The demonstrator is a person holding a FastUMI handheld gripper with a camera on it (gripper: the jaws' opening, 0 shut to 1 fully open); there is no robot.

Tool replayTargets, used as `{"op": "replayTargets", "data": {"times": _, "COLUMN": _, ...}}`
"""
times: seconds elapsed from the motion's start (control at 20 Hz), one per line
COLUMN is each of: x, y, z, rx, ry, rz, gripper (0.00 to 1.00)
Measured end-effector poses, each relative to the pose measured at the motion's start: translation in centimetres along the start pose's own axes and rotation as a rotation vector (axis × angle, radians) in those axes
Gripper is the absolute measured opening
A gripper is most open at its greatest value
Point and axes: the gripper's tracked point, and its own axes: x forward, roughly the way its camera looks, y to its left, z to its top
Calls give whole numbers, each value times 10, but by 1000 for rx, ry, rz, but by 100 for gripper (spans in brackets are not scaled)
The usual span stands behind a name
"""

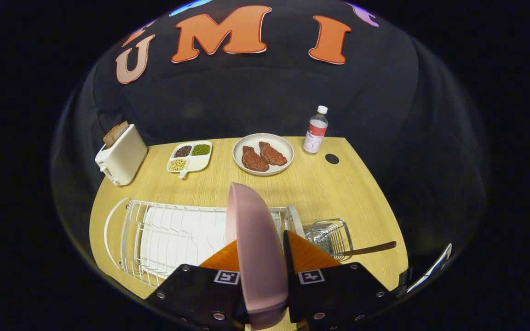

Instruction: Take the plate from the dish rack, then take the spoon from the basket and place it into the plate.

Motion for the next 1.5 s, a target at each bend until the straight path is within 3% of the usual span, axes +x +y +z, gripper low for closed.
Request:
{"op": "replayTargets", "data": {"times": 0.3, "x": -51, "y": 0, "z": -14, "rx": 43, "ry": -53, "rz": 122, "gripper": 31}}
{"op": "replayTargets", "data": {"times": 0.7, "x": -104, "y": -2, "z": -78, "rx": 111, "ry": -67, "rz": 295, "gripper": 31}}
{"op": "replayTargets", "data": {"times": 1.1, "x": -116, "y": -7, "z": -146, "rx": 103, "ry": -57, "rz": 362, "gripper": 31}}
{"op": "replayTargets", "data": {"times": 1.5, "x": -93, "y": -1, "z": -203, "rx": 130, "ry": 11, "rz": 403, "gripper": 31}}
